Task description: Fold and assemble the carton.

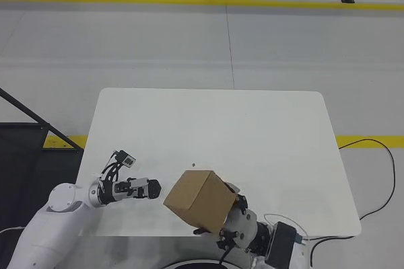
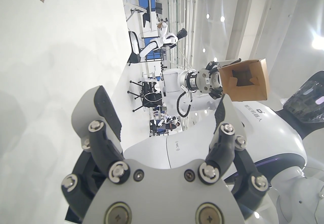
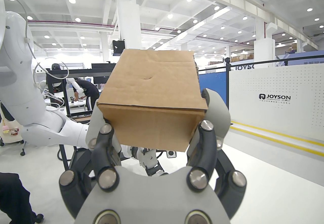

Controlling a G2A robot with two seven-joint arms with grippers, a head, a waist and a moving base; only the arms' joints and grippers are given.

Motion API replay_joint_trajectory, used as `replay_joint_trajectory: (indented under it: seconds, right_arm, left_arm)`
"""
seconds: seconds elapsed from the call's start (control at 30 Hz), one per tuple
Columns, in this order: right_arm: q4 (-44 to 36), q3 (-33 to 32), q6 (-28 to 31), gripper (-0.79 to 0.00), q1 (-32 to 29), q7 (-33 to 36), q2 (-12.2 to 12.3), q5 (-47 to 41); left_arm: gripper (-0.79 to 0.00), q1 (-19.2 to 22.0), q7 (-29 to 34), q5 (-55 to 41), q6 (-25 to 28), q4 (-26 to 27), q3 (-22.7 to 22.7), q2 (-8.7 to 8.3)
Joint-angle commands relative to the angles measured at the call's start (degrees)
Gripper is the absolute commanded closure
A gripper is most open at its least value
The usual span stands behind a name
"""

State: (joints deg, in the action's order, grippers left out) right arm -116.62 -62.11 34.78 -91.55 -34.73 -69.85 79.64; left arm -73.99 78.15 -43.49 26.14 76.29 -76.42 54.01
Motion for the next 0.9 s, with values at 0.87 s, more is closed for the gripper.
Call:
replay_joint_trajectory:
  seconds: [0.87]
  right_arm:
    - [13.26, 5.81, -9.86, 0.000, 6.84, 10.88, -0.38, 15.30]
  left_arm:
    - [-0.785, -2.82, -0.67, -1.50, 0.66, 2.17, -4.80, -0.78]
